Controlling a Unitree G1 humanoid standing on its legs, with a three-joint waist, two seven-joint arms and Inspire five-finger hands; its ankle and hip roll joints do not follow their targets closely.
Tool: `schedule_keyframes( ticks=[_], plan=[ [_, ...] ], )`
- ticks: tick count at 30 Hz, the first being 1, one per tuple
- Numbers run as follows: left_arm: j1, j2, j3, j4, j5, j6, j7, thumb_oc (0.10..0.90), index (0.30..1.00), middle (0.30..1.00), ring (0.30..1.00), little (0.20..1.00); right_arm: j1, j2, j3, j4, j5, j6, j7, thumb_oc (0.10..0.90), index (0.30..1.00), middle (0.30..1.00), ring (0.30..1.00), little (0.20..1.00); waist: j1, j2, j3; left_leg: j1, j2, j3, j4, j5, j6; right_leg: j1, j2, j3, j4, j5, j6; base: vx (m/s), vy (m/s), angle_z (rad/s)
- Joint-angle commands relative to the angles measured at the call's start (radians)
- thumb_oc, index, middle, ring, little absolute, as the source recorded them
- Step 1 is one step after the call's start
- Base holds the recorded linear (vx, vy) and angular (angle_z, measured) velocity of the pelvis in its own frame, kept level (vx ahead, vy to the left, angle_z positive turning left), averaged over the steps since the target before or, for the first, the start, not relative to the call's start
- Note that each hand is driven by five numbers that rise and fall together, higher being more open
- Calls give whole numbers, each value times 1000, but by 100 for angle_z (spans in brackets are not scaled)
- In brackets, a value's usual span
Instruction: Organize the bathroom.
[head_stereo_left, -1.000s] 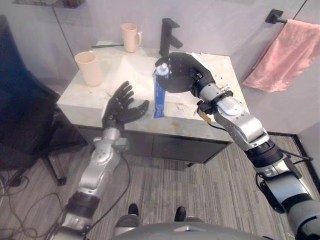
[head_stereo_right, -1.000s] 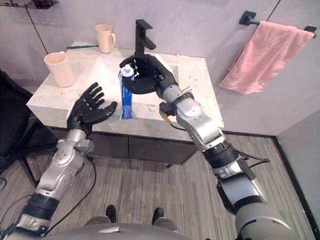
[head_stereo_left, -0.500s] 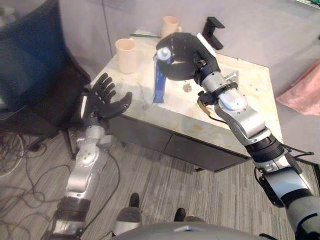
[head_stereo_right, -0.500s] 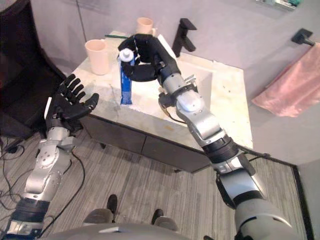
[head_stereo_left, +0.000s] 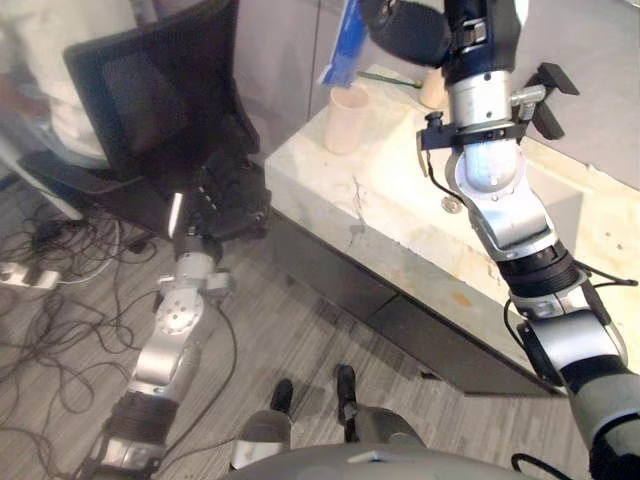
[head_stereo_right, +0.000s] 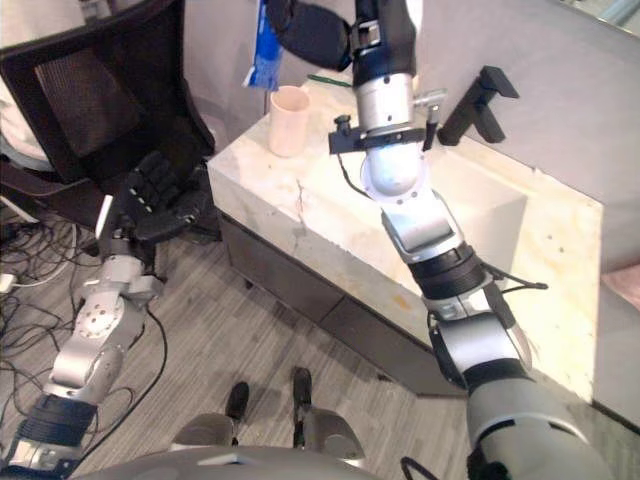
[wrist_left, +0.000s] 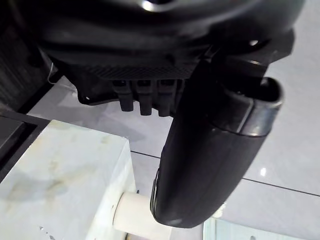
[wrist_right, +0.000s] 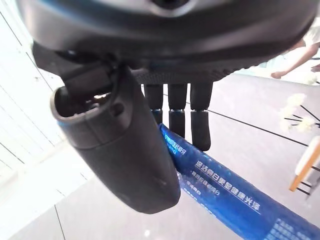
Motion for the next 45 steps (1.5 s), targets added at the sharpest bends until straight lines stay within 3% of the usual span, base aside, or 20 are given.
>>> schedule_keyframes(
  ticks=[1,7,16,21,24,30,33,35,39,42,43,45],
  plan=[
    [26,29,11,-114,15,-135,-45,800,900,900,900,900,-161,-43,-70,10,-31,-121,-98,400,300,300,300,300,-16,16,-129,54,-31,150,-1,-146,13,-31,60,-40,78,-6,-2,171,-130,54],
    [63,45,9,-114,-7,-138,-78,800,900,900,900,900,-128,-36,-60,4,-55,-94,-124,400,300,300,300,300,-16,22,-142,49,-20,204,14,-148,2,47,69,-51,24,-30,-25,165,-92,-3],
    [67,52,13,-112,-40,-108,-112,800,900,900,900,900,-82,-23,-66,11,-88,-52,-155,400,300,300,300,300,-23,32,-145,27,-5,255,106,-188,-20,90,77,-57,35,-77,-46,161,-90,3],
    [45,49,0,-105,-46,-92,-122,800,900,900,900,900,-42,-17,-72,11,-105,-58,-138,400,300,300,300,300,-24,23,-121,-43,-15,250,294,-213,-58,91,56,-84,76,-88,-64,95,-97,16],
    [31,45,-1,-103,-44,-76,-123,800,900,900,900,900,-15,-4,-72,3,-118,-66,-138,400,300,300,300,300,-24,20,-109,-71,-14,236,361,-219,-60,81,46,-101,105,-96,-73,109,-90,34],
    [20,42,-16,-95,-32,-65,-131,800,900,900,900,900,4,11,-69,6,-133,-52,-153,400,300,300,300,300,-43,41,-115,-34,12,247,314,-207,-64,57,53,-118,131,-111,-83,78,-25,17],
    [15,49,-35,-100,-41,-63,-137,800,900,900,900,900,5,7,-75,3,-146,-50,-145,400,300,300,300,300,-65,55,-123,16,63,273,192,-202,-73,47,53,-139,129,-109,-74,23,44,15],
    [15,53,-45,-117,-50,-48,-117,800,900,900,900,900,20,7,-74,-11,-145,-57,-134,400,300,300,300,300,-79,63,-127,30,104,274,101,-158,-83,61,52,-135,109,-111,-65,48,70,38],
    [7,52,-53,-138,-58,-31,-78,800,900,900,900,900,36,7,-55,-53,-124,-48,-110,400,300,300,300,300,-88,65,-119,-3,164,247,63,-83,-115,98,39,-101,90,-125,-60,107,120,-11],
    [4,47,-49,-139,-57,-25,-66,800,900,900,900,900,39,10,-45,-73,-118,-38,-103,400,300,300,300,300,-85,65,-113,-24,183,230,56,-49,-125,103,34,-84,90,-123,-59,98,112,-40],
    [4,44,-38,-134,-67,-21,-71,800,900,900,900,900,40,12,-32,-91,-110,-24,-100,400,300,300,300,300,-79,68,-104,-52,211,206,44,-14,-137,118,30,-62,96,-136,-60,157,208,-52],
    [-3,43,-32,-123,-74,-24,-80,800,900,900,900,900,37,20,-24,-100,-91,-13,-89,400,300,300,300,300,-72,74,-97,-72,231,177,41,1,-145,131,21,-48,110,-152,-60,188,234,-34]
  ],
)
